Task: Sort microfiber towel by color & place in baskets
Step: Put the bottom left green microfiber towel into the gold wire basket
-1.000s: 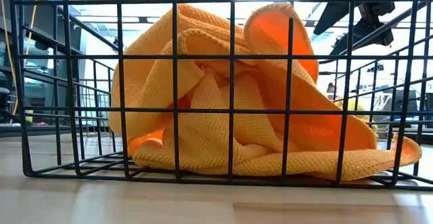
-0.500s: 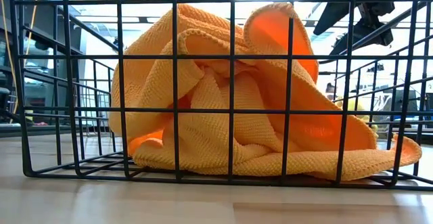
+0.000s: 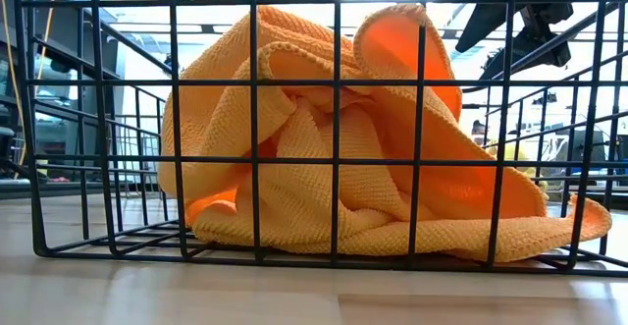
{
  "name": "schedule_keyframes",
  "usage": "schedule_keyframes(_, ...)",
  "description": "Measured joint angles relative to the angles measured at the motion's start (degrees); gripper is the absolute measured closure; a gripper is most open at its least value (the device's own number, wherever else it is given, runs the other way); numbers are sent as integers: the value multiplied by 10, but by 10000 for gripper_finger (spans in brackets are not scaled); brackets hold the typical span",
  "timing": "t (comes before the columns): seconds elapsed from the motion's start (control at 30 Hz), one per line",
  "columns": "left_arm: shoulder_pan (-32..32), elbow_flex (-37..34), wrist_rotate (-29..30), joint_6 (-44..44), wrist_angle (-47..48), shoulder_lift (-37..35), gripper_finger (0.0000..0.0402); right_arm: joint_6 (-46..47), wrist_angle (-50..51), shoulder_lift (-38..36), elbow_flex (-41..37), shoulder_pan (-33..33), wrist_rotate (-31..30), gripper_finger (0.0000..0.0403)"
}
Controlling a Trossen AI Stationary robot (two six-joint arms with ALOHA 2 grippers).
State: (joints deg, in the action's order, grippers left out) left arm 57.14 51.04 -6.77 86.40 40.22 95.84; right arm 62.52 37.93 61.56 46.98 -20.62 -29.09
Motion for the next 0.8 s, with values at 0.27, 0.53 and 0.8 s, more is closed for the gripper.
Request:
schedule_keyframes(0.27, -41, -4, -34, -88, 32, -35, 358, 0, 6, 0, 0, 0, 2, 84)
schedule_keyframes(0.53, -105, 28, 121, -86, 185, -281, 397, 4, 6, 0, 0, 0, 1, 84)
schedule_keyframes(0.8, -257, 140, 439, -232, 227, -462, 400, 18, 6, 0, 0, 0, -38, 84)
